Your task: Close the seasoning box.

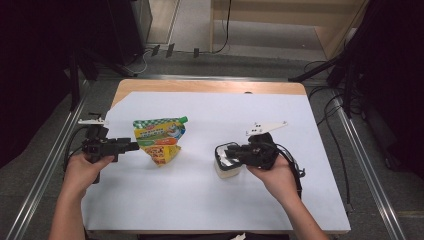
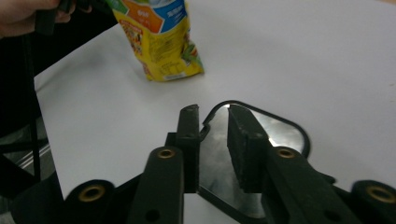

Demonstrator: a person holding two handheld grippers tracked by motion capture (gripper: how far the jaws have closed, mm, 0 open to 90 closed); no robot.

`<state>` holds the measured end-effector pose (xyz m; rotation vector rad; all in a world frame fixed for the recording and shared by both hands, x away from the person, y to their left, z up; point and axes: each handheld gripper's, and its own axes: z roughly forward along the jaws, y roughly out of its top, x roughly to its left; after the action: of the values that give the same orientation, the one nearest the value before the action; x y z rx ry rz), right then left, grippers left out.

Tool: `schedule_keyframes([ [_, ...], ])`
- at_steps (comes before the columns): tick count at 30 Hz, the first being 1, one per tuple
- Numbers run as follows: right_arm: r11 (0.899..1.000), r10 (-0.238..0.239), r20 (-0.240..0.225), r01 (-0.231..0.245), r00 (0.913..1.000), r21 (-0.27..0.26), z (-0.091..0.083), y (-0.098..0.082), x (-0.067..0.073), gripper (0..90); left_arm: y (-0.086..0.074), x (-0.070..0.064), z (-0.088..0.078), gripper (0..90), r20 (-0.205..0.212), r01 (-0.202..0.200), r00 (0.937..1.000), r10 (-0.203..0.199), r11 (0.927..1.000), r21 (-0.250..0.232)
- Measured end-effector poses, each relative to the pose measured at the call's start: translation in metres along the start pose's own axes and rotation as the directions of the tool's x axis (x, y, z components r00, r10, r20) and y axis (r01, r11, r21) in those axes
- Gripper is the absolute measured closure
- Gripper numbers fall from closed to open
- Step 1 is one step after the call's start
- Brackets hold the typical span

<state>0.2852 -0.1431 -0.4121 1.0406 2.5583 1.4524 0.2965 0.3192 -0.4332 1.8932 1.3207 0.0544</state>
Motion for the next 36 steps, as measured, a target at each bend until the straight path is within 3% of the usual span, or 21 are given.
schedule_keyframes([
  [6,0.999,0.024,0.03,-0.023,0.9993,-0.049,-0.014,-0.001,-0.015,64.6,0.0,0.0,0.001,41.7,-0.002,-0.002,1.0,0.002,1.0,0.003],
  [17,0.997,0.034,0.102,-0.026,0.9942,-0.076,-0.027,-0.009,-0.036,52.8,0.0,0.001,0.002,41.7,-0.009,-0.003,1.0,0.003,1.0,0.005],
  [24,0.993,0.044,0.156,-0.026,0.9867,-0.117,-0.036,-0.018,-0.054,46.3,0.0,0.0,0.003,41.5,-0.011,-0.004,0.9999,0.004,1.0,0.009],
  [28,0.989,0.08,0.175,-0.056,0.9812,-0.137,-0.042,-0.025,-0.067,43.6,0.0,0.0,0.004,41.5,-0.014,-0.006,0.9999,0.006,0.9999,0.009],
  [34,0.986,0.098,0.219,-0.065,0.9709,-0.156,-0.05,-0.037,-0.084,38.9,-0.001,0.0,0.004,41.5,-0.017,-0.008,0.9998,0.008,0.9999,0.009],
  [36,0.983,0.113,0.242,-0.072,0.9637,-0.169,-0.05,-0.043,-0.09,36.9,-0.001,0.001,0.004,41.5,-0.018,-0.009,0.9998,0.009,0.9999,0.01],
])
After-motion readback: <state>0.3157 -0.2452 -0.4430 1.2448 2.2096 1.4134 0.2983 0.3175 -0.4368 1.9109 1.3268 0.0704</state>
